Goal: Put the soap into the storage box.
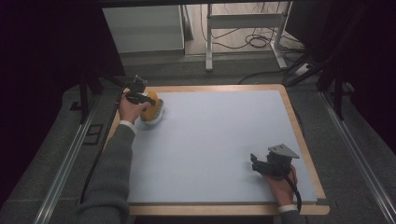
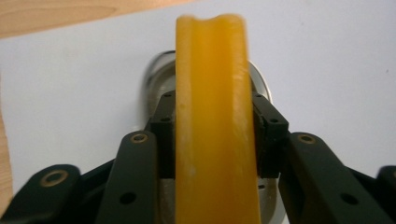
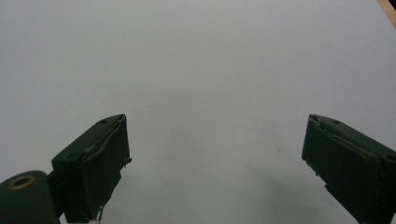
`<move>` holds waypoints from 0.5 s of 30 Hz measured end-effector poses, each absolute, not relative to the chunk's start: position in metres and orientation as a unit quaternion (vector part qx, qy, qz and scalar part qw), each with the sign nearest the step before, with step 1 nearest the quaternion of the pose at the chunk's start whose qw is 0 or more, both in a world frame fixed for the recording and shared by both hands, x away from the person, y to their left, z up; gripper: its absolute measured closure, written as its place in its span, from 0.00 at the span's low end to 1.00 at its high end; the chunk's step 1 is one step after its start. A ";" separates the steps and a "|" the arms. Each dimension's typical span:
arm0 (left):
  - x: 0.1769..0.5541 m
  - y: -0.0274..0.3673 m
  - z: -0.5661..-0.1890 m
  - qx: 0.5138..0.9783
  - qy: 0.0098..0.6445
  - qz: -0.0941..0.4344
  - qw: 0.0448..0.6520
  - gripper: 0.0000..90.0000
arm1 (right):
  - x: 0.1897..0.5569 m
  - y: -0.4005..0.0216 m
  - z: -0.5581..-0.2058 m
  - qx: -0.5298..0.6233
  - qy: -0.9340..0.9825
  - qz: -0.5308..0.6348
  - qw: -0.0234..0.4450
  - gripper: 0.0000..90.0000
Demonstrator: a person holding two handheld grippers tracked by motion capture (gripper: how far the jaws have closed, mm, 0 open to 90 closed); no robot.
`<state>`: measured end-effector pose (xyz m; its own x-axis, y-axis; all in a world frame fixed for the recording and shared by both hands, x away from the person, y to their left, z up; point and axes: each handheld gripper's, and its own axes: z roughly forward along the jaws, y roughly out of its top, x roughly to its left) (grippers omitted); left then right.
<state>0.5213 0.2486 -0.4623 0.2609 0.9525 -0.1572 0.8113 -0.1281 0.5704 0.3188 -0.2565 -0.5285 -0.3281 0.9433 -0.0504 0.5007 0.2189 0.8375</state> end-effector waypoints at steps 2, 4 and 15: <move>0.520 0.249 -0.458 0.742 0.592 0.130 0.288 0.63 | 0.319 -0.257 -0.528 0.499 0.723 0.376 0.294 0.09; 0.518 0.249 -0.454 0.743 0.590 0.135 0.287 0.54 | 0.319 -0.256 -0.528 0.498 0.724 0.375 0.295 0.09; 0.505 0.264 -0.444 0.733 0.603 0.172 0.265 0.23 | 0.318 -0.256 -0.529 0.497 0.725 0.373 0.297 0.09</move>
